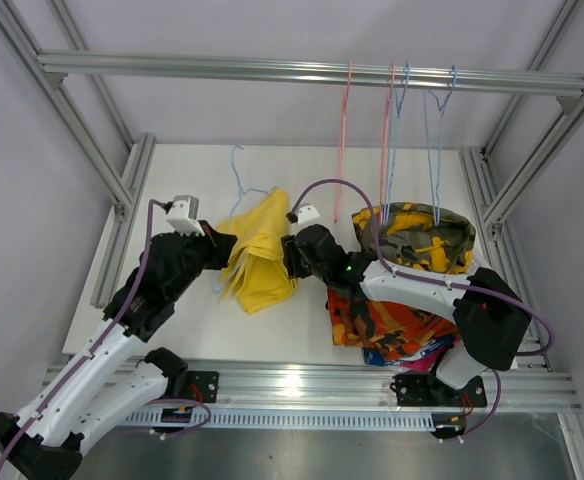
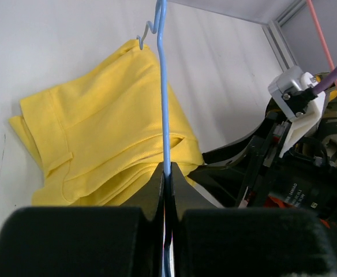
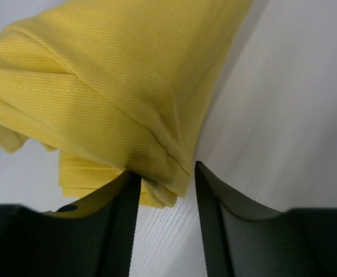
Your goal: Remove the trousers from the hanger
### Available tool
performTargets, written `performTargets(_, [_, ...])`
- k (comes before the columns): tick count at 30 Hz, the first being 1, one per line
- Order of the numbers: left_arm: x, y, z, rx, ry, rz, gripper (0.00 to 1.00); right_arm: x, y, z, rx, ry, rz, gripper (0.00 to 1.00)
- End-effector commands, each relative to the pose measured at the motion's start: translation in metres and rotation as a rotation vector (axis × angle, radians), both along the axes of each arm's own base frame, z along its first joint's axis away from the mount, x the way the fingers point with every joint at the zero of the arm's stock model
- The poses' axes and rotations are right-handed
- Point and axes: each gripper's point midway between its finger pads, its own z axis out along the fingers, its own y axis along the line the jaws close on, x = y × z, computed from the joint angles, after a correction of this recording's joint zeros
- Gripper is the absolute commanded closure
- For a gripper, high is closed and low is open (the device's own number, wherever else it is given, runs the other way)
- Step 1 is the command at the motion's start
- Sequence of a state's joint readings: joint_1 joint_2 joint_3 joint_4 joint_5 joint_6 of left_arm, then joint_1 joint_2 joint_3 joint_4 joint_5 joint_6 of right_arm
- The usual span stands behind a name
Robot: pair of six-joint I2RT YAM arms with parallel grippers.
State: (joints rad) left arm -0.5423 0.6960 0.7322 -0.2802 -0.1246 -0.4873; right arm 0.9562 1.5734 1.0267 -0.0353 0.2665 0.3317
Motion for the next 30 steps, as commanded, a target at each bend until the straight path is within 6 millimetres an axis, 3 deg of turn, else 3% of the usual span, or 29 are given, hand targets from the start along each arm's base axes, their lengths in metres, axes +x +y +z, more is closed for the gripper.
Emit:
performTargets(1, [0.003, -0.005, 0.047, -0.047, -0.121, -0.019, 0.99, 0.011, -0.002, -0.002, -0.003, -0.019, -0.051, 0.52])
performTargets(8, [0.003, -0.008, 0.045, -0.043, -0.111, -0.03, 1.0, 0.004, 0.012, 0.022, 0.004, -0.087, -0.027, 0.3])
performTargets(10, [0.003, -0.009, 0.045, -0.042, -0.113, -0.033, 0.99, -0.006, 0.021, 0.034, 0.014, -0.114, 0.004, 0.22])
performTargets(14, [0.003, -0.009, 0.046, -0.044, -0.113, -0.033, 0.99, -0.018, 0.033, 0.043, 0.006, -0.149, 0.047, 0.2])
performTargets(20, [0.002, -0.009, 0.047, -0.043, -0.117, -0.033, 0.99, -0.023, 0.049, 0.025, -0.037, -0.138, 0.08, 0.2])
performTargets(24, [0.001, -0.01, 0.047, -0.043, -0.116, -0.039, 0.99, -0.003, 0.051, 0.025, -0.068, -0.191, -0.019, 0.21])
performTargets(25, [0.0, -0.01, 0.048, -0.043, -0.119, -0.041, 0.99, 0.004, 0.04, 0.012, -0.141, -0.199, -0.077, 0.21])
performTargets(30, [0.0, -0.007, 0.051, -0.044, -0.129, -0.031, 1.0, 0.025, 0.04, 0.001, -0.163, -0.251, -0.144, 0.24])
